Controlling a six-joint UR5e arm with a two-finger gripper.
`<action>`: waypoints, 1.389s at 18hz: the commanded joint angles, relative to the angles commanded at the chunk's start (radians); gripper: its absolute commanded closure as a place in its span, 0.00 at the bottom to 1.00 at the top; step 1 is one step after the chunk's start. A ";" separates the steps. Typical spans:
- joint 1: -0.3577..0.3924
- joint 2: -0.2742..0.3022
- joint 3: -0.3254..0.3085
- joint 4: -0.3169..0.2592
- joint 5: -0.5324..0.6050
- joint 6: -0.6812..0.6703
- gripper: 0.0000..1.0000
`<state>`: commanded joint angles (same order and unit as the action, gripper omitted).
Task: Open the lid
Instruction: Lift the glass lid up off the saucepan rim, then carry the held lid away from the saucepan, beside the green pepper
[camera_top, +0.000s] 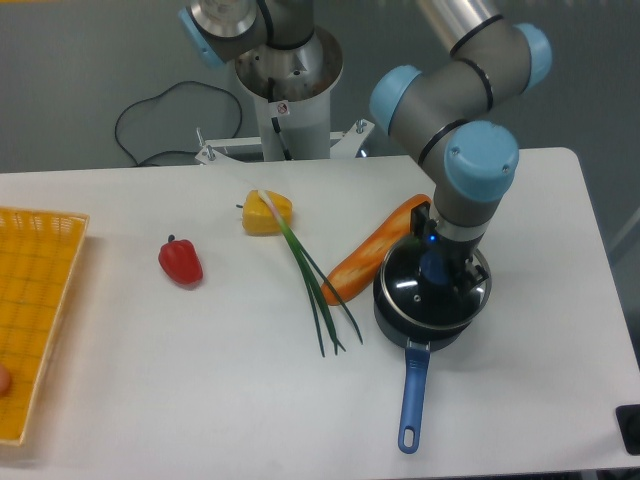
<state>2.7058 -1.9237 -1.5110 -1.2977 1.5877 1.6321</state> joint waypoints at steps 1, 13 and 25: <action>0.011 0.002 0.002 0.000 0.000 0.008 0.38; 0.104 0.014 -0.002 -0.015 0.000 0.179 0.38; 0.229 0.015 -0.035 -0.005 -0.011 0.371 0.38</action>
<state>2.9345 -1.9083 -1.5463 -1.3023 1.5769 2.0034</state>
